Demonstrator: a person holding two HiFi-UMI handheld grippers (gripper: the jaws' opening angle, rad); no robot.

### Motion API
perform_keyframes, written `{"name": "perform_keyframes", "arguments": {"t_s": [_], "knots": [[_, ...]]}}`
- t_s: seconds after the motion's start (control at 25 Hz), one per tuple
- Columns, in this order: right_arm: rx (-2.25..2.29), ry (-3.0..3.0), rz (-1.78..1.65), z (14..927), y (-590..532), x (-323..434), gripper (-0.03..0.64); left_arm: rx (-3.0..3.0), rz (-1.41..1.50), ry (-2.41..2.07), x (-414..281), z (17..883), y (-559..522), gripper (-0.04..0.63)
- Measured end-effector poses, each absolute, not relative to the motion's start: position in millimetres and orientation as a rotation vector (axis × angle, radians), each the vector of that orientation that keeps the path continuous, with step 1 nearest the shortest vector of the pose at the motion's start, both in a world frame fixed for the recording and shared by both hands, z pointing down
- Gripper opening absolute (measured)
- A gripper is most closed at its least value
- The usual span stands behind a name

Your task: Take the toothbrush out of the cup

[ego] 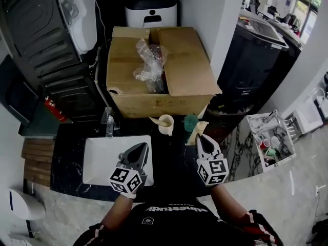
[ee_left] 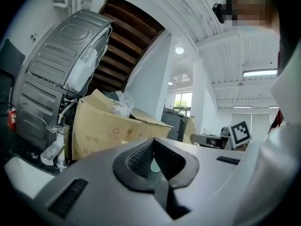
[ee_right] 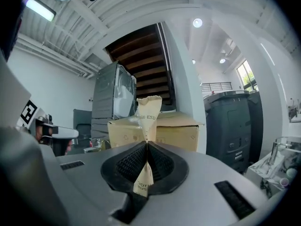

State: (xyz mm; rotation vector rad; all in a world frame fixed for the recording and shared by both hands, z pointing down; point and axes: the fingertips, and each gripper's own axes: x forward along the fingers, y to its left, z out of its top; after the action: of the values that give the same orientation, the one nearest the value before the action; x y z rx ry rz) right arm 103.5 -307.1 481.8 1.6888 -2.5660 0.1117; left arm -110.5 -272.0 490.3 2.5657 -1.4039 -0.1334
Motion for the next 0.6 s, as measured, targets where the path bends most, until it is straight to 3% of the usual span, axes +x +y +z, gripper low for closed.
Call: {"name": "perform_keyframes", "arguments": {"t_s": [0.6], "knots": [[1.766, -2.524, 0.203, 499.8, -244.9, 120.1, 0.041, 2.583, -0.099, -1.372, -98.5, 495.7, -263.4, 0.017]]}}
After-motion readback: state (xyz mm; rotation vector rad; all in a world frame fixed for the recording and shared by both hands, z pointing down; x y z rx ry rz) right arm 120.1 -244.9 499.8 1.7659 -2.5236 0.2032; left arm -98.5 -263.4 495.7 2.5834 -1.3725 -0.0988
